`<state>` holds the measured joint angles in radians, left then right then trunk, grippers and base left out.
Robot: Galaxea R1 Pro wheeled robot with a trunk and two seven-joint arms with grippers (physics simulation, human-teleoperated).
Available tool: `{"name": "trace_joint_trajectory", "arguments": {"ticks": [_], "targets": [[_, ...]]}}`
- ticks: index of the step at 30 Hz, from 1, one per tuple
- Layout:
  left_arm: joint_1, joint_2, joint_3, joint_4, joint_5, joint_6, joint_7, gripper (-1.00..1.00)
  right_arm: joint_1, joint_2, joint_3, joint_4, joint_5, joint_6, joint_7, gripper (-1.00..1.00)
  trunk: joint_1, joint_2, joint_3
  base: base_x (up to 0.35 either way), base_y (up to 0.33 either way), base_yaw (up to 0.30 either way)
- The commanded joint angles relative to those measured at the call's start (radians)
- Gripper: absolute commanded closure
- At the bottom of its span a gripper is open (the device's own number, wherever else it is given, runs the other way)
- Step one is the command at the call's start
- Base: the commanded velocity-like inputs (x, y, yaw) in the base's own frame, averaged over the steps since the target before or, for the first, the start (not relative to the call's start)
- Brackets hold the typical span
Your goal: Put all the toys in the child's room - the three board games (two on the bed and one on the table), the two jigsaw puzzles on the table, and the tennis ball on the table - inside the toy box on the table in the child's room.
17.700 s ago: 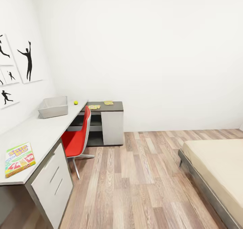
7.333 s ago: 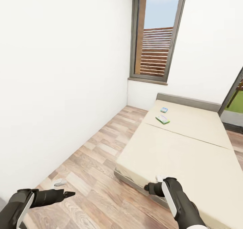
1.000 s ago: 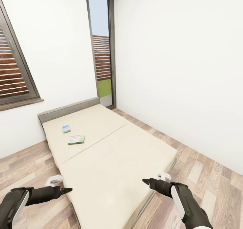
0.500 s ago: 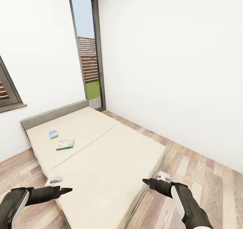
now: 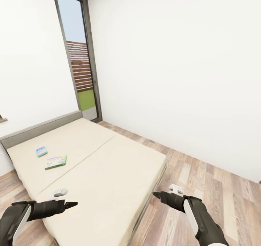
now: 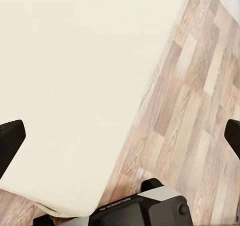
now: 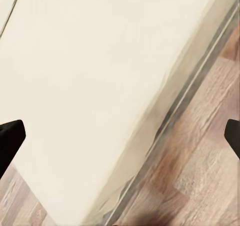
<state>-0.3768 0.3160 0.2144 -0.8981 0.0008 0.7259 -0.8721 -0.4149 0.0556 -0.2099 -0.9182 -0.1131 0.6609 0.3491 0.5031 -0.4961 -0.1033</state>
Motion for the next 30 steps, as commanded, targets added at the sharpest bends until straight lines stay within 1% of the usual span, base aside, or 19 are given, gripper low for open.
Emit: {"name": "trace_joint_trajectory", "arguments": {"ticks": [1,8,21,24,30], "targets": [[-0.001,0.0,0.002,-0.001,0.0,0.008,-0.004,-1.0,-0.001,0.001,-0.004,-0.001,-0.006,0.007,0.001,-1.0,0.001,-0.002,-0.001,0.0,0.0,-0.239],[-0.001,0.0,0.002,-0.001,0.0,0.009,-0.004,-1.0,-0.001,0.001,-0.004,-0.001,-0.007,0.007,0.001,-1.0,0.001,-0.002,0.006,-0.004,0.004,-0.239],[-0.001,0.0,0.002,-0.001,0.0,0.011,-0.004,-1.0,-0.001,0.001,-0.003,-0.001,-0.005,0.006,0.001,-1.0,0.001,-0.002,0.018,-0.075,0.089,-0.237],[-0.001,0.0,0.002,-0.001,0.0,0.011,-0.004,-1.0,-0.001,0.001,-0.004,-0.001,-0.006,0.005,0.001,-1.0,0.001,-0.002,0.02,-0.09,0.157,-0.13],[-0.001,0.0,0.002,-0.001,0.0,0.009,-0.004,-1.0,-0.001,0.001,-0.006,-0.001,-0.007,0.004,0.001,-1.0,0.001,-0.002,0.02,-0.025,0.065,-0.034]]}}
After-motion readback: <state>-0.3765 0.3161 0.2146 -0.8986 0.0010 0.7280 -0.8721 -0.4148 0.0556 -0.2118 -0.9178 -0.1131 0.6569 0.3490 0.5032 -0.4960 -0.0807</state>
